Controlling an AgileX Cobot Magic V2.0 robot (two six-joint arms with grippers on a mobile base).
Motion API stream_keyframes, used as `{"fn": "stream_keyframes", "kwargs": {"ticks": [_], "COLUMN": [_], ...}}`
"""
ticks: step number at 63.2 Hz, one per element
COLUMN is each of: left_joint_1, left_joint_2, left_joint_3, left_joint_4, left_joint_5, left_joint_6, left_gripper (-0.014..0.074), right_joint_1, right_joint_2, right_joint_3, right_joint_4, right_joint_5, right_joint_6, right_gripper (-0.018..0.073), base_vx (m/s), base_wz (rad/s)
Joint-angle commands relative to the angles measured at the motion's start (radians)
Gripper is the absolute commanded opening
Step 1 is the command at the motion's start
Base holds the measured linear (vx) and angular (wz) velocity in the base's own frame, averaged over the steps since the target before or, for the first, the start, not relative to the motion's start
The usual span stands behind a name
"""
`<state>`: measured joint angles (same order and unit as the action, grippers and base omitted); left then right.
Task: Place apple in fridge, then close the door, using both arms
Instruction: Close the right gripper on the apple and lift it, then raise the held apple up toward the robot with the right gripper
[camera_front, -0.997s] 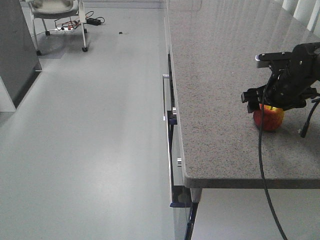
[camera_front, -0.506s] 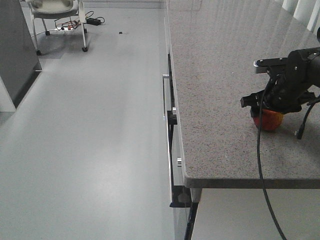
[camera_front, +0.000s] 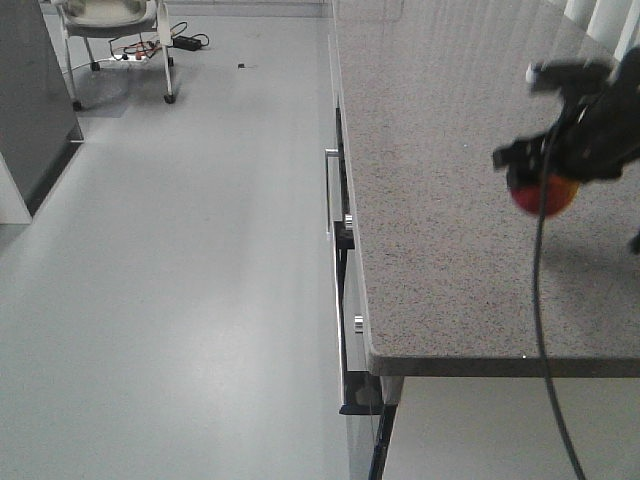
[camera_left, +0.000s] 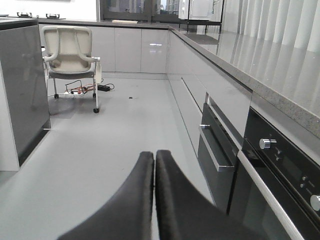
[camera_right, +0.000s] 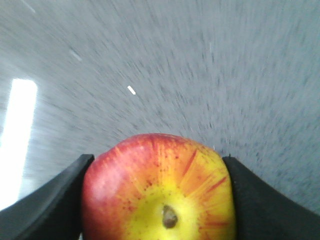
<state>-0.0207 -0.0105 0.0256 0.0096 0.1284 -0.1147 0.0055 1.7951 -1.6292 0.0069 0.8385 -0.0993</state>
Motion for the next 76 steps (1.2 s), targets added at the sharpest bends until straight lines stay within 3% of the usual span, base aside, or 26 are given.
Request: {"fn": "stream_keyframes", "kwargs": {"ticks": [1,13,29,38,57,76], "left_joint_1": [0.001,0.001,0.001,0.001,0.001,0.001], "left_joint_2": [-0.014,-0.014,-0.014,-0.014,-0.014,-0.014], "left_joint_3": [0.021,0.021,0.021,0.021,0.021,0.021], "left_joint_4": [-0.01,-0.01,-0.01,-0.01,-0.01,-0.01], "left_joint_5": [-0.076,-0.076,-0.076,-0.076,-0.076,-0.076], "left_joint_6": [-0.006,-0.006,-0.006,-0.006,-0.006,-0.006], "left_gripper": [-0.0006,-0.0006,-0.0006,-0.0006,-0.0006,-0.0006], "right_joint_1": [-0.003,-0.003,-0.003,-0.003,-0.003,-0.003], "right_joint_2": [-0.179,-0.386,-0.581,-0.661,-0.845,-0.869], "right_joint_3": [-0.04,-0.037,-0.037,-0.02,0.232,0.249], "right_joint_4": [0.127,0.402,0.636,0.658,0.664,0.663], "right_joint_5": [-0.043,0.046,0.216,0.255,0.14,0.2], "right_joint_6": [-0.117,-0.349,-0.502,-0.512,-0.534,-0.531], "right_gripper": [-0.0011,-0.001,-0.0006,-0.0006,-0.0005,-0.0004], "base_vx": [0.0,0.0,0.0,0.0,0.0,0.0], "base_wz": [0.0,0.0,0.0,0.0,0.0,0.0]}}
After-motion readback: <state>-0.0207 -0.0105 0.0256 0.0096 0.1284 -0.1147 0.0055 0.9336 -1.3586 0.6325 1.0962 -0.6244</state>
